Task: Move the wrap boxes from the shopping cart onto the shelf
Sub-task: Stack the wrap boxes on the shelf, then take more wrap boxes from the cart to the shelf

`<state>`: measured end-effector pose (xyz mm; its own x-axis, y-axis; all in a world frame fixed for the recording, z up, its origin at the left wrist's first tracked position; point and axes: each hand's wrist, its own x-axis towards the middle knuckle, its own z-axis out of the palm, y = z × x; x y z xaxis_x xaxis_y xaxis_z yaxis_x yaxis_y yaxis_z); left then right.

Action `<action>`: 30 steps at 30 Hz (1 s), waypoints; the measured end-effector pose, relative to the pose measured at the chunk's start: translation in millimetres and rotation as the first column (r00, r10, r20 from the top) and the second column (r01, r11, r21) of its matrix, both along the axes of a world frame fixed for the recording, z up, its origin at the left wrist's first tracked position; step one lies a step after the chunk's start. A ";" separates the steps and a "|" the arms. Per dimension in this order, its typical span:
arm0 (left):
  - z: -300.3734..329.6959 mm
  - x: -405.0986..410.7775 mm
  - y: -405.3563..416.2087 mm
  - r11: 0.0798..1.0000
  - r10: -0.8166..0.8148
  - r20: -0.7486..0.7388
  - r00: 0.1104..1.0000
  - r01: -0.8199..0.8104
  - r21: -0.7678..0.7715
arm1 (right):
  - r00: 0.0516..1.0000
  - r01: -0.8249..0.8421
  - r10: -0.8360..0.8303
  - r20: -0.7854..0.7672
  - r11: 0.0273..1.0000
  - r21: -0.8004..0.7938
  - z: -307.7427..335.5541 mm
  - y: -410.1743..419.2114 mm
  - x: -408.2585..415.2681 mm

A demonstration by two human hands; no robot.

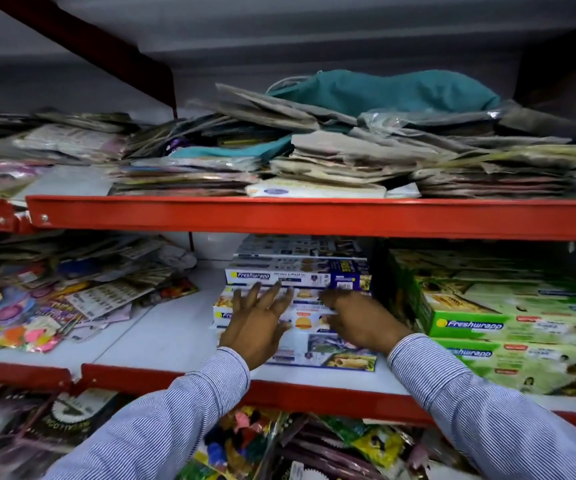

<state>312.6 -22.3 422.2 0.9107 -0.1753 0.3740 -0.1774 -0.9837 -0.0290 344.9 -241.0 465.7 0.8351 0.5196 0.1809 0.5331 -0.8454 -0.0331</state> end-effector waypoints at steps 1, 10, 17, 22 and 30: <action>-5.7 -11.7 -0.4 1.000 0.011 0.028 1.000 -0.011 -0.006 | 0.998 -0.007 0.008 0.066 1.000 -0.009 -7.2 -1.5 -6.8; -145.5 -159.0 -2.7 1.000 -0.006 0.032 0.999 0.006 -0.015 | 0.945 -0.034 -0.056 0.322 0.963 0.269 -158.3 3.6 -135.7; -286.8 -256.9 7.8 0.995 0.062 -0.434 0.899 -0.089 -0.043 | 0.990 -0.115 0.124 -0.071 0.985 0.128 -327.7 -2.8 -221.5; -380.1 -310.8 6.5 0.998 0.043 -0.717 0.696 -0.065 -0.004 | 0.823 -0.186 0.110 -0.558 0.979 -0.082 -441.0 -8.7 -265.7; -472.7 -349.1 8.9 0.941 -0.099 -0.933 0.347 0.337 0.025 | 0.522 -0.490 -0.043 -0.852 0.802 -0.341 -573.2 13.6 -303.3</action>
